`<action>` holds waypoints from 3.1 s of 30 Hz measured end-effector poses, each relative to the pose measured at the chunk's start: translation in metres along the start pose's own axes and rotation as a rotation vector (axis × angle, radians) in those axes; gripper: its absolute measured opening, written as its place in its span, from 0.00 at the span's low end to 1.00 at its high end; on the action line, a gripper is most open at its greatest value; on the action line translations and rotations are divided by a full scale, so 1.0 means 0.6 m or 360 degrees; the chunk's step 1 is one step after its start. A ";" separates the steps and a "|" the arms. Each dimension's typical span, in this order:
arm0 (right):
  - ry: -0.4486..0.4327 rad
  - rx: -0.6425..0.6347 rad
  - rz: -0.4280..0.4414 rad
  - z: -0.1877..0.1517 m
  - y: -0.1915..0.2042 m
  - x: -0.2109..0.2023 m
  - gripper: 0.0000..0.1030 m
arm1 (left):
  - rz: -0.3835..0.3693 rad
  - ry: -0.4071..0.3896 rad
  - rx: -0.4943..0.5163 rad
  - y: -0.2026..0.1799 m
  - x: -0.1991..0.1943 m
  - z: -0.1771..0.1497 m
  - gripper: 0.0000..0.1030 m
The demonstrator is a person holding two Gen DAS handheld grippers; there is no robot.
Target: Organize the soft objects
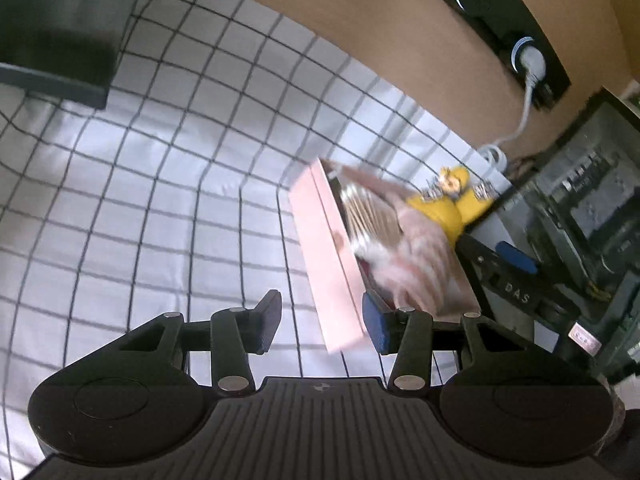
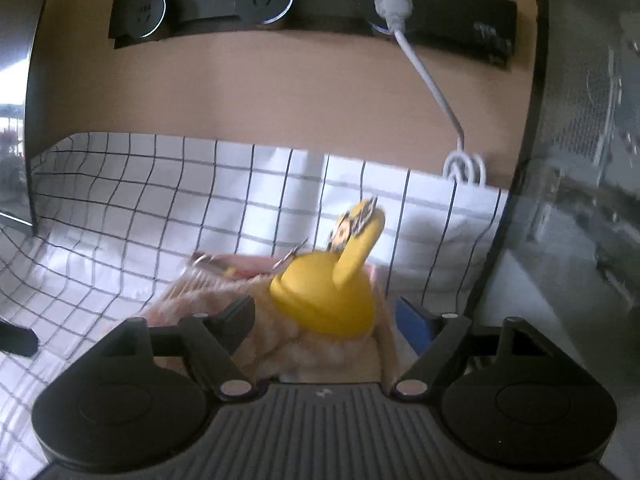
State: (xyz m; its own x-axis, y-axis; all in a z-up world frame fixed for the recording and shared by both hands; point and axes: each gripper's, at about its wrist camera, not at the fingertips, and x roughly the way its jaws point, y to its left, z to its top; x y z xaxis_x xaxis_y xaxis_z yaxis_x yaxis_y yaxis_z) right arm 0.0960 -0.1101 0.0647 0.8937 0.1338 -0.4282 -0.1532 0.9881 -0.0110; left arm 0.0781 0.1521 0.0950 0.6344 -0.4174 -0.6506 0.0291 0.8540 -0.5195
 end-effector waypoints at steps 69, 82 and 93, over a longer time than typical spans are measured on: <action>0.0369 0.0012 0.0068 -0.234 -0.058 -0.110 0.68 | 0.0669 -0.0125 0.0585 -0.159 0.076 -0.297 0.95; 0.0313 -0.0037 -0.0114 -0.237 -0.069 -0.072 0.91 | 0.0790 -0.0221 0.0469 -0.176 0.128 -0.264 0.95; 0.0287 0.0108 0.0036 -0.240 -0.101 -0.051 1.00 | 0.0790 -0.0239 0.0483 -0.176 0.129 -0.267 0.96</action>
State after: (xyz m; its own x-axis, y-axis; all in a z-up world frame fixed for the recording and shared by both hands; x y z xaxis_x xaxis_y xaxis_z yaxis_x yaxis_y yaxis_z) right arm 0.0169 -0.1849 -0.0518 0.7993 0.1464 -0.5828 -0.1381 0.9887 0.0591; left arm 0.0005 -0.0201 0.0107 0.7302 0.0835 -0.6781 -0.0932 0.9954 0.0223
